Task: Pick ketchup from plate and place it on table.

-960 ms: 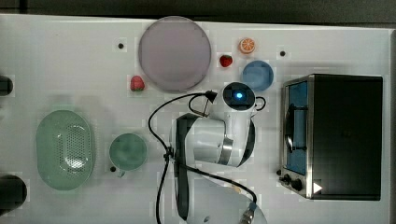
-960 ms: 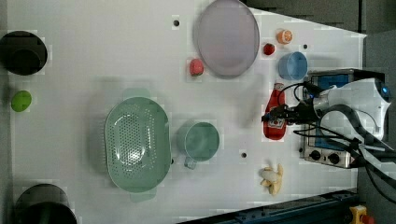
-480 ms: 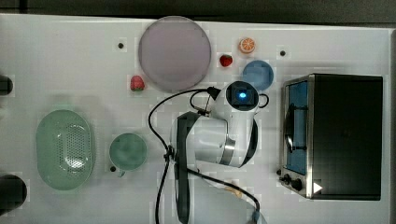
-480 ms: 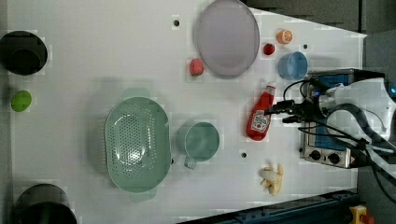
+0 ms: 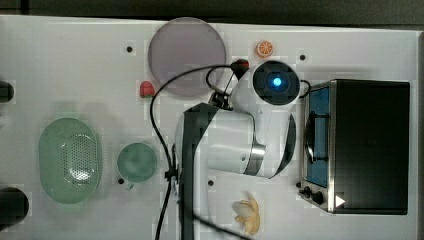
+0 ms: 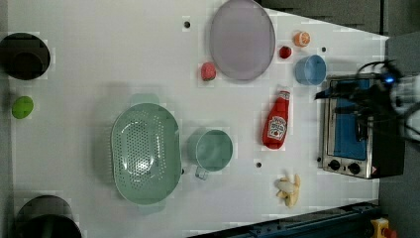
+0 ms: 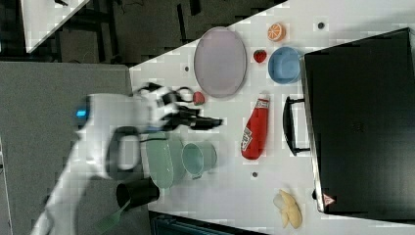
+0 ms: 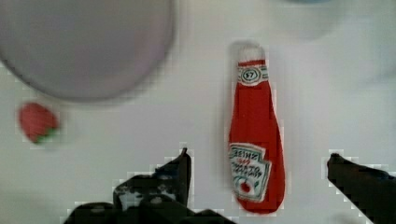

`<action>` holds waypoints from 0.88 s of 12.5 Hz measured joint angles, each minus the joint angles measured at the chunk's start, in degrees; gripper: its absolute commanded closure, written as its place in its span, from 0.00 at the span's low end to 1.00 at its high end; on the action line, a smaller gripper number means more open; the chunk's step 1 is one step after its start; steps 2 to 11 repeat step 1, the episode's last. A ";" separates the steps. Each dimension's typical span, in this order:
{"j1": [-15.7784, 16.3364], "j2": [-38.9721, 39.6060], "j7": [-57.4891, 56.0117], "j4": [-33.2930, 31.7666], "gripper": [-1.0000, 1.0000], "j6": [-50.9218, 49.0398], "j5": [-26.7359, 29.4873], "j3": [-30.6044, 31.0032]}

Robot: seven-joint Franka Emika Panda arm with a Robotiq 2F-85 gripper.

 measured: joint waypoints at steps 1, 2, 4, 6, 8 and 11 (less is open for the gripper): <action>0.26 -1.51 3.59 3.53 0.00 -3.73 -0.23 0.17; 0.26 -1.51 3.59 3.53 0.00 -3.73 -0.23 0.17; 0.26 -1.51 3.59 3.53 0.00 -3.73 -0.23 0.17; 0.26 -1.51 3.59 3.53 0.00 -3.73 -0.23 0.17; 0.26 -1.51 3.59 3.53 0.00 -3.73 -0.23 0.17; 0.26 -1.51 3.59 3.53 0.00 -3.73 -0.23 0.17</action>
